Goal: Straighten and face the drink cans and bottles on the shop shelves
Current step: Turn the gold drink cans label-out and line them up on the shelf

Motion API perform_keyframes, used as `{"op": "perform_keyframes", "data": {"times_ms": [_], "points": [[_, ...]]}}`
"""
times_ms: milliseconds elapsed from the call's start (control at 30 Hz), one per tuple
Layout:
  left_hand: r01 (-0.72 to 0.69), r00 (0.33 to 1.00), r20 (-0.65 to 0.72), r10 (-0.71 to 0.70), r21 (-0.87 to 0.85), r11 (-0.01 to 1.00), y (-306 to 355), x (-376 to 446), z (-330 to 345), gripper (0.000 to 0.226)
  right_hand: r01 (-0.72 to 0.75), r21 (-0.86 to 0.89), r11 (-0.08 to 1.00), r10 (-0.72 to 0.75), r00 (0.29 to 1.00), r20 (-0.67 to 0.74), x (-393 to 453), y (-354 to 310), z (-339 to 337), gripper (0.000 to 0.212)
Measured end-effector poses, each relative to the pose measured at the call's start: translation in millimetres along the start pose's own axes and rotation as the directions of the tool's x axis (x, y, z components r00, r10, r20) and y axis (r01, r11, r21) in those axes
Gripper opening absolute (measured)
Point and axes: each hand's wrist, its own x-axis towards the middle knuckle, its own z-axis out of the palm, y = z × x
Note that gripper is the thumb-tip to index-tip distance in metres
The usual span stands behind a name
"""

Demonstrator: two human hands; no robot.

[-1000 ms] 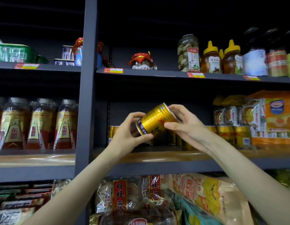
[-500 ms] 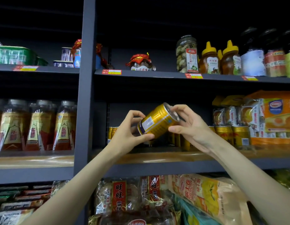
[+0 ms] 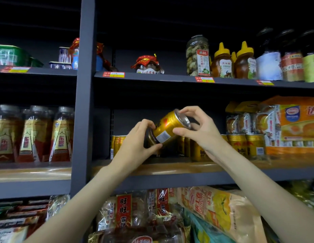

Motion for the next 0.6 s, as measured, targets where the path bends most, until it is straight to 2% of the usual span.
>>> {"op": "perform_keyframes", "data": {"times_ms": [133, 233, 300, 367, 467, 567, 600], "points": [[0.047, 0.996, 0.06, -0.066, 0.273, 0.961, -15.2, 11.6, -13.2, 0.028, -0.071, -0.312, 0.948, 0.065, 0.997, -0.028, 33.7, -3.9, -11.4, 0.035], [0.126, 0.969, 0.138, -0.203, 0.43, 0.894, -22.6, 12.1, -18.9, 0.025, -0.079, -0.597, 0.799, 0.187, 0.975, 0.121, 55.2, -1.0, -11.0, 0.034], [0.155, 0.955, 0.166, -0.247, 0.431, 0.889, -24.4, 8.1, -19.0, 0.021, -0.02, -0.732, 0.681, 0.273, 0.935, 0.228, 61.1, 11.3, -4.1, 0.034], [0.144, 0.966, 0.133, -0.22, 0.429, 0.892, -26.5, 3.9, -17.3, 0.019, 0.002, -0.812, 0.584, 0.345, 0.905, 0.25, 64.0, 27.1, 1.2, 0.033], [0.136, 0.976, 0.093, -0.195, 0.44, 0.888, -29.4, 0.0, -12.3, 0.019, -0.005, -0.866, 0.5, 0.412, 0.881, 0.232, 65.7, 40.0, 0.0, 0.033], [0.139, 0.979, 0.066, -0.191, 0.463, 0.875, -30.8, -3.2, -4.5, 0.021, 0.096, -0.942, 0.323, 0.493, 0.832, 0.254, 64.9, 39.5, -3.8, 0.053], [0.14, 0.982, 0.046, -0.181, 0.463, 0.875, -31.3, -3.9, -2.4, 0.021, 0.117, -0.949, 0.293, 0.507, 0.822, 0.258, 64.1, 38.8, -4.3, 0.058]]}}
